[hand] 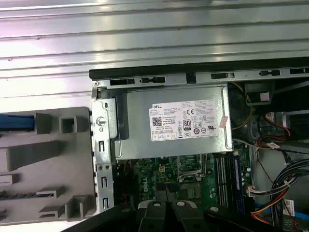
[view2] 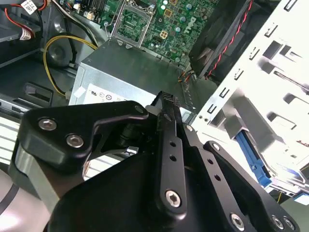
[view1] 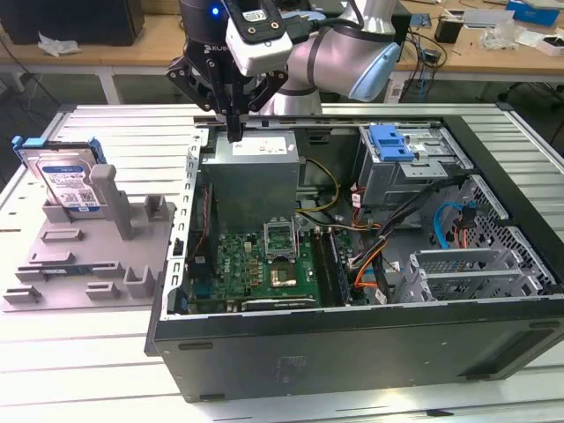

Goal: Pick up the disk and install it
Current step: 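Reach for the disk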

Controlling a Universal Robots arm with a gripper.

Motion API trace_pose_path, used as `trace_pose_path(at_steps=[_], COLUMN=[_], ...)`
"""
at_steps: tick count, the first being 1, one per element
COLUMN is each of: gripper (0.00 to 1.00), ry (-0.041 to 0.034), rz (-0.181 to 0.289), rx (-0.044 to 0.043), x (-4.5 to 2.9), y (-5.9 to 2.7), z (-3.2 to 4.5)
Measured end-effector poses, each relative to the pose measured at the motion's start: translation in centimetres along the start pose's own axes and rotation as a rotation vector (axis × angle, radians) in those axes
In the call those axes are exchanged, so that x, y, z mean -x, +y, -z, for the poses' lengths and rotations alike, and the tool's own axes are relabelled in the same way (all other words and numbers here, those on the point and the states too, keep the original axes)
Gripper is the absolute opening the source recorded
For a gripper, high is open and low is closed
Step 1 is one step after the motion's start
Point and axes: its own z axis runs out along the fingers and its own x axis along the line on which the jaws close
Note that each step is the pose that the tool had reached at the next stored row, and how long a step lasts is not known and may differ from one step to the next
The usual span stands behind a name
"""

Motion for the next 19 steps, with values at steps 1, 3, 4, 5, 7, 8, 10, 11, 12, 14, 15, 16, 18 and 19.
trace_pose_path(at_steps=[1,3,4,5,7,8,10,11,12,14,15,16,18,19], gripper=[0.11,0.11,0.11,0.11,0.11,0.11,0.11,0.11,0.11,0.11,0.11,0.11,0.11,0.11], ry=[0.0001,0.0,-0.0001,0.0,-0.0001,-0.0001,0.0,-0.0001,-0.0002,-0.0001,-0.0001,-0.0001,-0.0001,-0.0001], rz=[0.0,0.0,0.0,0.0,-0.001,-0.001,-0.002,-0.002,-0.001,-0.001,-0.002,-0.002,-0.002,-0.002], rx=[-0.0001,-0.0001,0.0,-0.0001,-0.0001,0.0,-0.0001,-0.0002,-0.0002,-0.0008,-0.0009,-0.0009,-0.0011,-0.0011], x=[0.0,-0.21,-1.16,-1.66,-2.66,-2.94,-3.76,-4.35,-4.85,-5.92,-6.4,-6.79,-7.75,-8.14], y=[0.0,-0.01,-0.09,-0.13,-0.15,-0.14,-0.05,0.04,0.17,0.46,0.59,0.7,0.94,1.03], z=[0.0,-0.01,-0.01,-0.01,-0.01,-0.02,-0.01,-0.02,-0.04,-0.04,-0.05,-0.06,-0.07,-0.07])
